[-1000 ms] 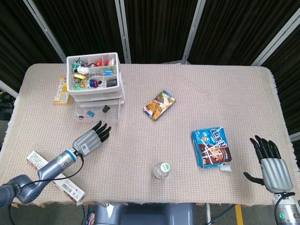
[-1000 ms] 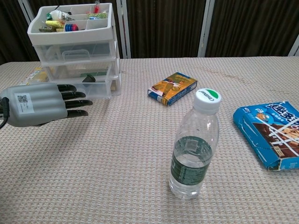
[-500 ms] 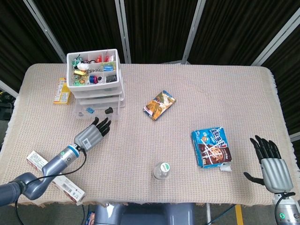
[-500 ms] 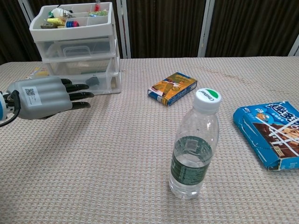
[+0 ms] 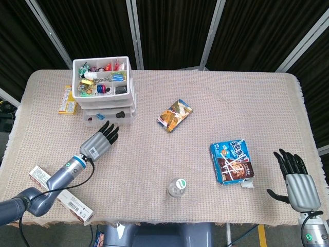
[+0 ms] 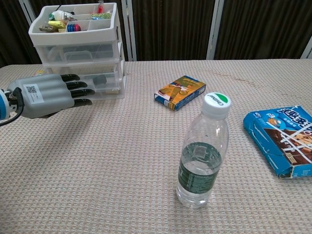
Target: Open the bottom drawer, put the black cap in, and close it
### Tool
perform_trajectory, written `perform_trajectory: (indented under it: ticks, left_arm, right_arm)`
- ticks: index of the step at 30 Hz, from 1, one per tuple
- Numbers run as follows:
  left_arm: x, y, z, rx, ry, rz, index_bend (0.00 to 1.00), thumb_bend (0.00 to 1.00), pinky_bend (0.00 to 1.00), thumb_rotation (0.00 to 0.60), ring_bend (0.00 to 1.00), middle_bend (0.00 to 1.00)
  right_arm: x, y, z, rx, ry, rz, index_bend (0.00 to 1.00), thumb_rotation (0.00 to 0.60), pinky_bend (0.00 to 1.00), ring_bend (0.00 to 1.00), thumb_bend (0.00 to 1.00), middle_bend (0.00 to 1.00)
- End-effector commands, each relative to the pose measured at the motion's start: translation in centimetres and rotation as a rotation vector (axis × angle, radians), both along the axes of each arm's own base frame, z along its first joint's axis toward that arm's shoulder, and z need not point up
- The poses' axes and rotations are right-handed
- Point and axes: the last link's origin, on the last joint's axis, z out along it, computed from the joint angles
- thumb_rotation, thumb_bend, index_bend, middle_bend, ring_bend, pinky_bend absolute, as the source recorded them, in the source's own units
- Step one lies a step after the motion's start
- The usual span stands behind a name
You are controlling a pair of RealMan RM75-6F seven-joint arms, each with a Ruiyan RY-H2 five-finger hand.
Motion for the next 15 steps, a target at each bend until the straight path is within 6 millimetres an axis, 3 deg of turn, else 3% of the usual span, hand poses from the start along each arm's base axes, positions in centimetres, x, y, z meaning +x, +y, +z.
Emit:
perform_trajectory:
  ticks: [1,8,15]
  left_arm:
    - [-0.1,0.0,0.0,-0.002,0.007,-0.003,0.10,1.00,0.05,0.600,0.00,0.00]
    - [-1.2,0.4,0.6,0.014,0.044,0.013,0.10,1.00,0.06,0.600,0.00,0.00]
    - [-1.2,1.2,0.7,0.024,0.062,0.007,0.10,1.00,0.06,0.600,0.00,0.00]
  right_arm:
    - [0.0,0.0,0.0,0.000,0.000,0.000,0.04,0.600,0.00,0.00,0.00,0.00]
    - [0.0,0.0,0.0,-0.001,-0.002,0.002,0.04,0.600,0.00,0.00,0.00,0.00]
    - [0.0,0.0,0.1,-0.004,0.000,0.000,0.04,0.600,0.00,0.00,0.00,0.00]
